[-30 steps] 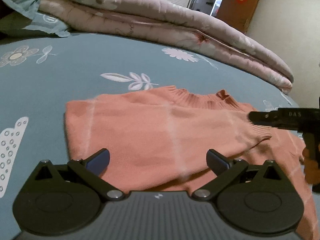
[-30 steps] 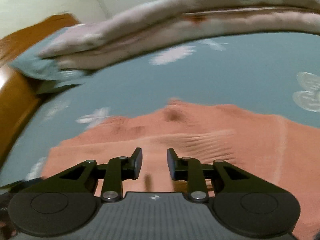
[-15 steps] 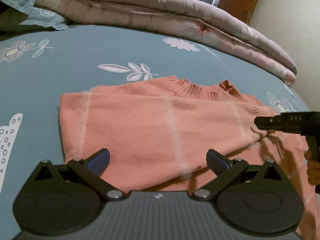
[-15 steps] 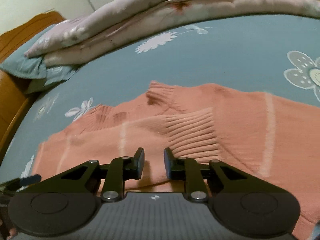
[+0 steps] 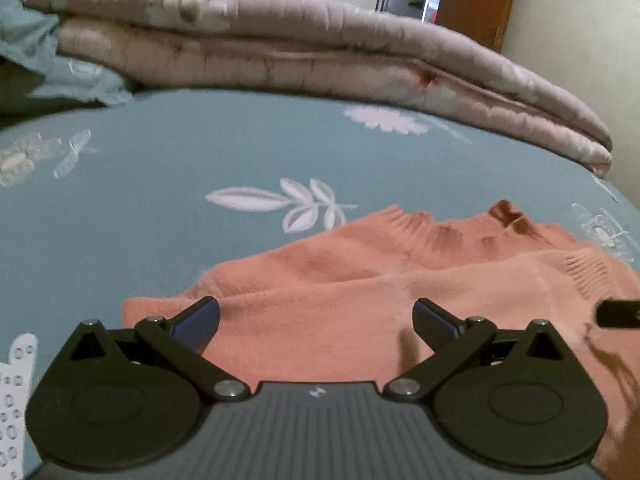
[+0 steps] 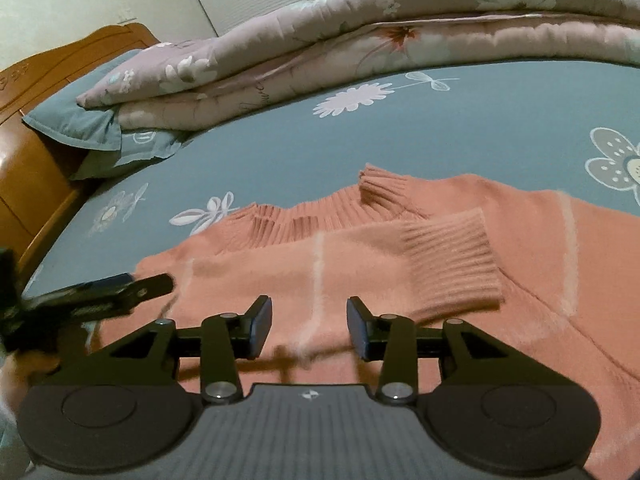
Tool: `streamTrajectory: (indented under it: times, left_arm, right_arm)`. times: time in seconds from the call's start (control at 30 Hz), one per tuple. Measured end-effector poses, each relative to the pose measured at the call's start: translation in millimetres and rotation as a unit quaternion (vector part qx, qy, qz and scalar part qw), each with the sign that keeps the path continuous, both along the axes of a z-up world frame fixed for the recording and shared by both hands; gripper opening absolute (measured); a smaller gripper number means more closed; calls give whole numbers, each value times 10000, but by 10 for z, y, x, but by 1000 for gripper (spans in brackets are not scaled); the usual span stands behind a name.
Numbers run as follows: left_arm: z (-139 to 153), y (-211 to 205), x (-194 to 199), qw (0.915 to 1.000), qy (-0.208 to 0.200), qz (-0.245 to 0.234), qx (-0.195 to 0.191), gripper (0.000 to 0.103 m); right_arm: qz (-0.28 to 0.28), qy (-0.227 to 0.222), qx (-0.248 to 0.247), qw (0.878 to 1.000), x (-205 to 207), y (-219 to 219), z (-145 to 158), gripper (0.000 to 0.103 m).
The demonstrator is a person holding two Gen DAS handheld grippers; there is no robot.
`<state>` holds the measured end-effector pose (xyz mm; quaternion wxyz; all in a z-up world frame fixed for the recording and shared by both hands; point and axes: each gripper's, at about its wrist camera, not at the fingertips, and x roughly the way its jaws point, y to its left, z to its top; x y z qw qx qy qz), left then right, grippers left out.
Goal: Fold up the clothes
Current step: 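Roll the right gripper and close it on the ribbed sleeve cuff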
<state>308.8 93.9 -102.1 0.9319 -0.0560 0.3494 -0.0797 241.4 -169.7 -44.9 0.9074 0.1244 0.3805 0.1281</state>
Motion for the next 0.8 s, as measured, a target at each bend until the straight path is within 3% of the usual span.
streamTrajectory:
  times: [0.17,0.27,0.4,0.53,0.67,0.8]
  left_arm:
    - [61,15,43,9997,212,77,-135,102]
    - [212,-22,-143,9990,19,4,-445,102]
    - [358,-309,-429,9980,-263,-452,-363,102]
    - [262,-598,-510,9959,-63,-868,-228,102]
    - [66,-697,-469,9963,318,-785,-132,102]
    - [198,-622,-653,9960,123,-771,-431,102]
  right_arm:
    - [-203,210,10,9996,-114,-121,-121,53]
    - [-389,266,217,9987,-155,-208,-158,52]
    - [-339,-43,305,9989,-133,-167,-31,54]
    - [-196,-84,153,9997,33,-46,-49,57]
    - [-277,168,232,9992,106,-88,-166,57]
    - [-723,40,613,9955,-53,-310,-96,57]
